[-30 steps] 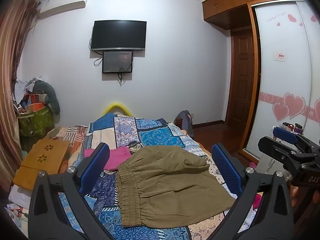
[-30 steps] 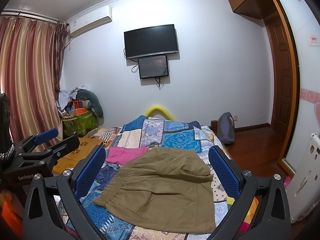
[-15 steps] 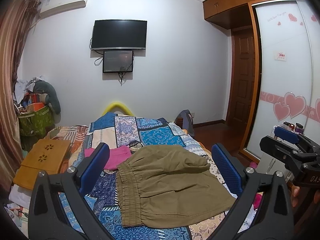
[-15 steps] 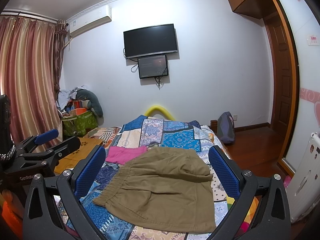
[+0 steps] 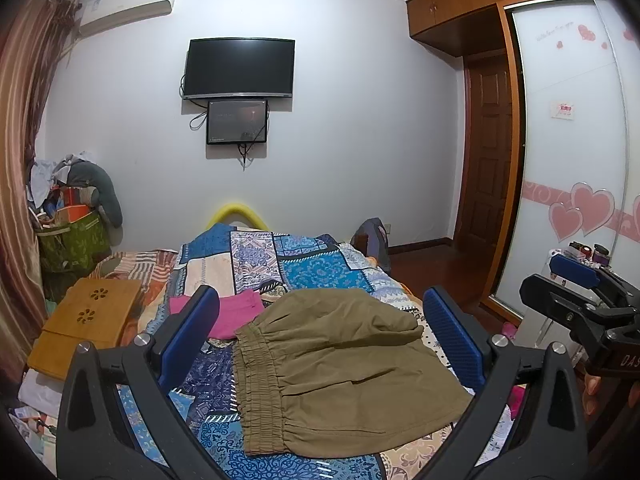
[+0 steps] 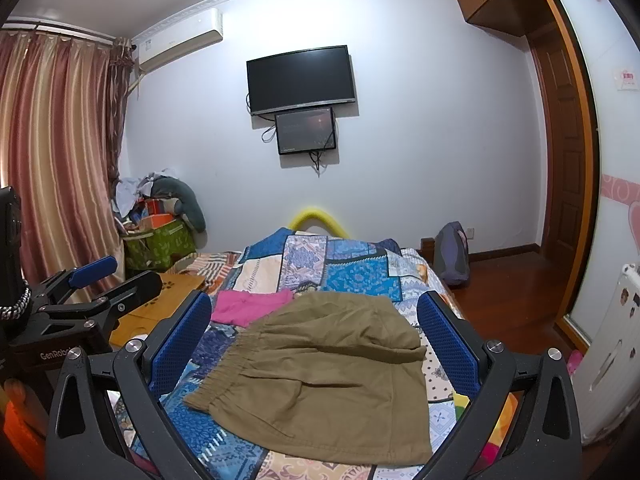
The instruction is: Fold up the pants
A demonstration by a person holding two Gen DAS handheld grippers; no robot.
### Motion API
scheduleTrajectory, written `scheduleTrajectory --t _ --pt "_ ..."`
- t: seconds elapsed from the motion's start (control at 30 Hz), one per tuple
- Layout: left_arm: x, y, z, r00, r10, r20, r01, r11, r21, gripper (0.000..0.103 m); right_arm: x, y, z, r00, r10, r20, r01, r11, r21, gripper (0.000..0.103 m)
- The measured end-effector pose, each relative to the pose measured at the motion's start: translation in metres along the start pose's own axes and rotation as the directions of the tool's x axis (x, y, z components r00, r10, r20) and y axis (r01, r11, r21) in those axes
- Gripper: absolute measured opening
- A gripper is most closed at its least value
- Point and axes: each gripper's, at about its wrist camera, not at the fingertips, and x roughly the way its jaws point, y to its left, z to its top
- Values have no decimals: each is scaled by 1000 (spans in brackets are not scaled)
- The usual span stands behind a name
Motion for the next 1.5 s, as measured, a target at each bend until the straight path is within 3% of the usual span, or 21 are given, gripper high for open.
scheduleTrajectory --t 0.4,0.57,0.77,0.9,1.13,1.2,1.3,1.37,1.5 --pt "57 14 -8 994 27 -107 -26 1000 6 103 36 -24 -14 996 -47 -77 48 999 11 102" --pt "101 29 -20 980 56 -193 -57 998 0 103 64 -48 -27 985 -90 -145 94 995 18 102" --pt "156 50 -44 950 85 -302 -94 996 -13 103 104 -91 -53 951 -151 -269 166 986 32 102" --pt "194 65 -62 921 96 -378 -110 994 -16 103 126 -109 -66 921 -172 -350 191 981 21 102" --pt "259 97 -97 827 72 -557 -112 993 -37 103 170 -136 -92 873 -159 -461 182 983 5 102" --pt "275 106 -107 797 62 -600 -113 992 -48 103 185 -142 -98 857 -147 -495 169 986 1 92" --pt "292 113 -118 767 45 -640 -99 994 -49 101 209 -151 -108 833 -117 -541 141 990 4 80" --pt "300 115 -124 748 27 -664 -82 995 -52 91 219 -155 -113 820 -111 -561 133 991 -2 73" --pt "312 120 -137 712 -18 -702 -54 995 -80 84 238 -165 -122 790 -70 -609 105 994 22 55"
